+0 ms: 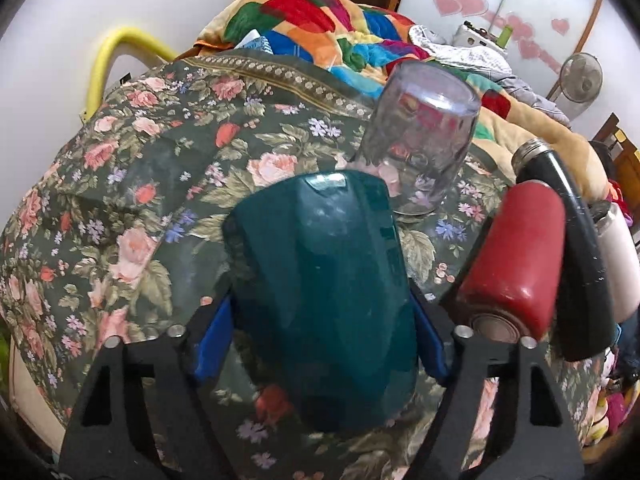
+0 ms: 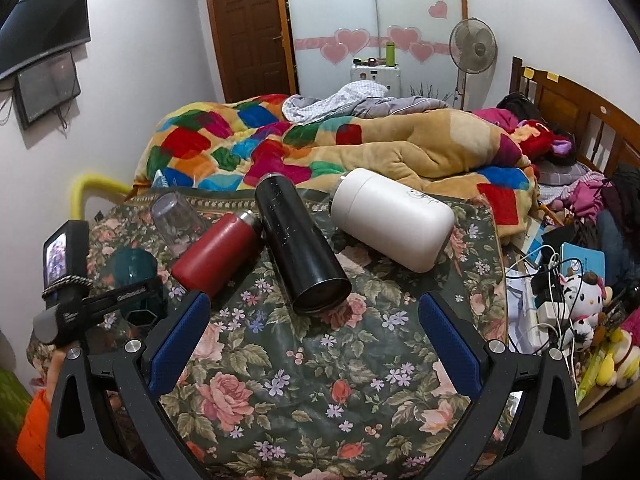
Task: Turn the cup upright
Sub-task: 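Lower the left tool onto the dark green mug lying sideways and close it, then lift the green mug with the left tool and carry it toward the right tool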
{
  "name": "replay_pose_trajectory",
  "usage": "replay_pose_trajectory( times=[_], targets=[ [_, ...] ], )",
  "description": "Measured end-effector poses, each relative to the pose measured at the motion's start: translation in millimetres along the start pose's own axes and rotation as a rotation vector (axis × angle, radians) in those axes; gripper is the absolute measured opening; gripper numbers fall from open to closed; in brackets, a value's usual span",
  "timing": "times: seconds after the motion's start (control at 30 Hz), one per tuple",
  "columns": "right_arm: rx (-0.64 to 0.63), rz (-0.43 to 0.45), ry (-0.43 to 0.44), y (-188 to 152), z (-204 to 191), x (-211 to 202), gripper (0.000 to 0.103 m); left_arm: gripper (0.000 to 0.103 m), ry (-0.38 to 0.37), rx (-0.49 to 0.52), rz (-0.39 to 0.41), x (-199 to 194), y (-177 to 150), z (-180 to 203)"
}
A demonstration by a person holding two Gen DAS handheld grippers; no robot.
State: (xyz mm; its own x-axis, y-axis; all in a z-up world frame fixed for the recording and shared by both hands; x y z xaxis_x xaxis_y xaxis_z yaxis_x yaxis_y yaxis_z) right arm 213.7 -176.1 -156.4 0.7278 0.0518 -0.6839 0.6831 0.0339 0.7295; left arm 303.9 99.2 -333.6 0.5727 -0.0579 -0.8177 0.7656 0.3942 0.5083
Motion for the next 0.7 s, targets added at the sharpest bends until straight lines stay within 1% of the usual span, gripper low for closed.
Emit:
replay_pose_trajectory(
  times=[0.1, 0.33, 0.5, 0.6, 0.7],
  targets=[
    [0.002, 0.0, 0.004, 1.2, -0.2, 1.8, 0.103, 0.071, 0.054, 0.03, 0.036, 5.6, 0.7, 6.3],
    [0.008, 0.011, -0.004, 4.1, 4.6, -5.3, 0.103, 0.071, 0.118, 0.128, 0.07, -1.2, -7.0, 9.4],
    [0.016, 0.028, -0.01, 4.3, 10.8, -16.0, 0.103, 0.071, 0.108, 0.167, 0.099, -32.5, -12.8, 8.5],
    [0.023, 0.039, -0.009, 4.3, 13.9, -21.3, 0.103, 0.071, 0.073, 0.188, 0.131, -64.2, -15.0, 15.5],
    [0.033, 0.056, -0.003, 4.6, 17.0, -29.1, 0.103, 0.071, 0.034, 0.23, 0.169, -91.6, -15.3, 32.0]
  ],
)
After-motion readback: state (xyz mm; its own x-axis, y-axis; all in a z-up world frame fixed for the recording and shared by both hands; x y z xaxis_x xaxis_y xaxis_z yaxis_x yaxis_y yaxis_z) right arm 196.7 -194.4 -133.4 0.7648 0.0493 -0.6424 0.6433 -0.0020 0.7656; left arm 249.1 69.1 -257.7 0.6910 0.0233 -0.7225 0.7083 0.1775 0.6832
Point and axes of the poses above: each gripper's, at about its wrist camera, not at the fingertips, and x roughly the way its jaws point, z to its right, y to its top, the point moved 5 cm from there along x, roughly the way its jaws point, and after that the axes turned 7 degrees about -y, right-handed, at the moved point
